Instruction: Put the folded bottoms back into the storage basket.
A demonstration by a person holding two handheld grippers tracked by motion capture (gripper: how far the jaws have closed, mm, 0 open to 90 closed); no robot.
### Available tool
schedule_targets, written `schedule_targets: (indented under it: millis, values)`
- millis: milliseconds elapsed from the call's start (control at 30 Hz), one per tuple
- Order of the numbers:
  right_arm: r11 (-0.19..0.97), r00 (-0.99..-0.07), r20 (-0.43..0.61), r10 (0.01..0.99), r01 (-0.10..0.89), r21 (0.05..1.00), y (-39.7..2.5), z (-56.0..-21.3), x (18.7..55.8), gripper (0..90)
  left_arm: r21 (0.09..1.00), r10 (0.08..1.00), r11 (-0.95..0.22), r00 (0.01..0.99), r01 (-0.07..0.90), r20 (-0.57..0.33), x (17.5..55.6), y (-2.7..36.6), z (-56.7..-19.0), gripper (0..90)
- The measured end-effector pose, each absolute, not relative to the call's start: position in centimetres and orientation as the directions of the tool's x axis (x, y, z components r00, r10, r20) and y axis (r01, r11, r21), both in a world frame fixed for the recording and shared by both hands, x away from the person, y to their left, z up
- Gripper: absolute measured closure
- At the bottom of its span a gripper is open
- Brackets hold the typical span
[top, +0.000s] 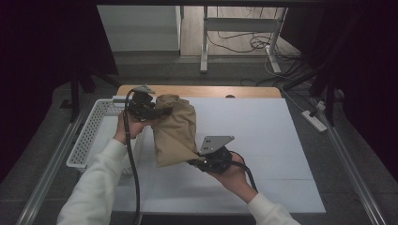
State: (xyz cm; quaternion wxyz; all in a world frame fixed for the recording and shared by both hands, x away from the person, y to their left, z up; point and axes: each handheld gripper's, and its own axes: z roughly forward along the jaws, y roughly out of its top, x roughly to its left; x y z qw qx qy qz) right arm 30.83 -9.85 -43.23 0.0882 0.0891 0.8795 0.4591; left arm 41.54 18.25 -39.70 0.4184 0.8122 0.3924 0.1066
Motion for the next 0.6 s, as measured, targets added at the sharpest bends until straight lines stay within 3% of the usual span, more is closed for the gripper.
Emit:
schedule_targets:
  millis: [600]
  values:
    - [0.527, -0.977, -0.059, 0.207, 0.061, 0.847, -7.3, -42.2, 31.2, 78.7, 0.785, 0.75, -0.326, 0.649, 0.526, -0.124, 40.4, 20.8, -37.5, 59.8]
